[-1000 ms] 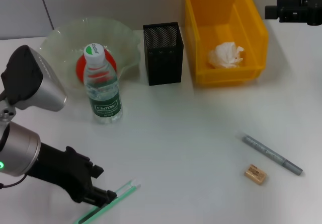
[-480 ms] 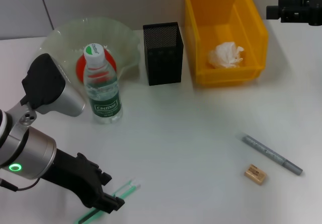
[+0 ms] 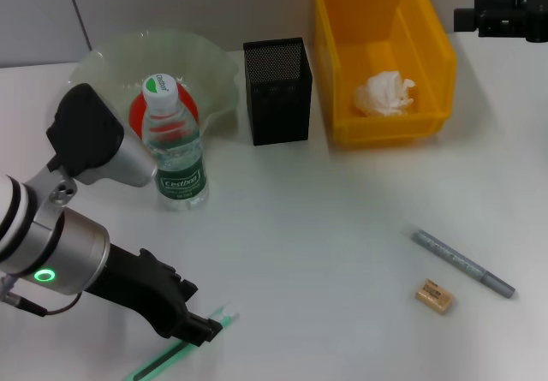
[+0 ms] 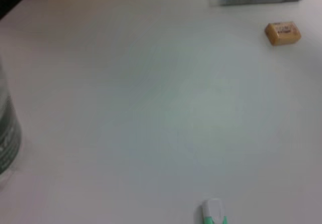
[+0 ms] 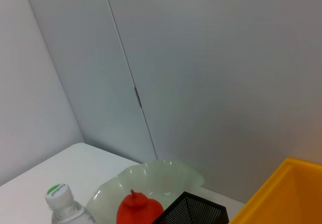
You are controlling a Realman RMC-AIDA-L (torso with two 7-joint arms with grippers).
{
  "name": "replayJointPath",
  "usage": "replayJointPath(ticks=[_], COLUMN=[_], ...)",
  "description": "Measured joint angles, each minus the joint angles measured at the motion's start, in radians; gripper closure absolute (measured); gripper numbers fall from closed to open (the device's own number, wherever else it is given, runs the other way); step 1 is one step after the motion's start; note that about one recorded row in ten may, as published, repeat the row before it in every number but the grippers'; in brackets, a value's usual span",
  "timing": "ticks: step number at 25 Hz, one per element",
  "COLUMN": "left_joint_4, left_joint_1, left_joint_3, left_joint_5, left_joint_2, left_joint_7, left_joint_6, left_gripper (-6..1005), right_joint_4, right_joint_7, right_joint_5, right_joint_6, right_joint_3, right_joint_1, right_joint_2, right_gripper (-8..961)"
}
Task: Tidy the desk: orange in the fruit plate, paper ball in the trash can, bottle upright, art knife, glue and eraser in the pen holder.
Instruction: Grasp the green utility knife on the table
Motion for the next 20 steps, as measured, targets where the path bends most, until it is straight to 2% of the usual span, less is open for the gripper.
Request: replayJointPath(ticks=[20], left_joint_4=[-0.015], left_joint_1=[0.004], left_joint_3=[0.045], left_joint_5=[-0.008], left_joint_2=[-0.001], left_joint_7=[-0.017], left_joint_6=[-0.044], left_gripper=[336], right_joint_4=[-0.003], right_joint_7=[0.0], right_joint_5=[-0.005], right_joint_6=[0.0], right_joint_3=[0.0], right_joint_1=[0.009], right_joint_2=[-0.005], right_gripper=[302])
